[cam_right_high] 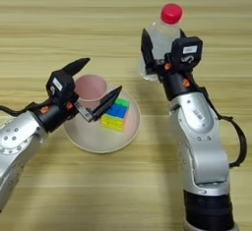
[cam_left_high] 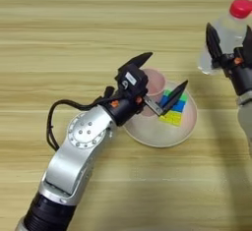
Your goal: Move the objects on the table
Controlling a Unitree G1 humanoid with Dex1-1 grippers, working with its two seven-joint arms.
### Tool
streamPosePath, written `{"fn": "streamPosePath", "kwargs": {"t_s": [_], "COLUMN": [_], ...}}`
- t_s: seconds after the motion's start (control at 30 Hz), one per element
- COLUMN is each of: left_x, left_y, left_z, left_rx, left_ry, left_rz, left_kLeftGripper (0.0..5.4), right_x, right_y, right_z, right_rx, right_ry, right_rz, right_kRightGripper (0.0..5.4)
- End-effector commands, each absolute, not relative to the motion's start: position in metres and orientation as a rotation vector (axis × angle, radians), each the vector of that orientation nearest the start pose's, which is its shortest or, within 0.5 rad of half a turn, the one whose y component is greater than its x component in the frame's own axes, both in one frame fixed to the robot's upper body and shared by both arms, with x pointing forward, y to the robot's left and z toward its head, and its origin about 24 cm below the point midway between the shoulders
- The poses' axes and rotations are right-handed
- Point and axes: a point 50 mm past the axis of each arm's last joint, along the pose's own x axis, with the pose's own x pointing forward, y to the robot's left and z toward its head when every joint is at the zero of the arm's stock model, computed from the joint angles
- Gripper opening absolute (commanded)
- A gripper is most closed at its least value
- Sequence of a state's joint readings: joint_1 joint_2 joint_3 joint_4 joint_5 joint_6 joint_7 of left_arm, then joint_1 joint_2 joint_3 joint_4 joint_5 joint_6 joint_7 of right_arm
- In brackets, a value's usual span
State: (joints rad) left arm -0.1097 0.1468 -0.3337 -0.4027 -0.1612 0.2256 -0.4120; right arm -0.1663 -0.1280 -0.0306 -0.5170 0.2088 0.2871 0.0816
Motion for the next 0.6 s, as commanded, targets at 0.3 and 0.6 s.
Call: {"fn": "streamPosePath", "kwargs": {"t_s": [0.3,0.6], "left_x": [0.242,0.247], "left_y": [0.051,0.049], "left_z": [0.113,0.111], "left_rx": [0.046,0.040], "left_ry": [-0.205,-0.207], "left_rz": [-0.851,-0.849], "left_kLeftGripper": [5.40,5.40], "right_x": [0.239,0.234], "right_y": [-0.126,-0.112], "right_z": [0.185,0.176], "right_rx": [0.098,0.135], "right_ry": [-0.355,-0.282], "right_rz": [0.337,0.412], "right_kRightGripper": [3.23,3.23]}}
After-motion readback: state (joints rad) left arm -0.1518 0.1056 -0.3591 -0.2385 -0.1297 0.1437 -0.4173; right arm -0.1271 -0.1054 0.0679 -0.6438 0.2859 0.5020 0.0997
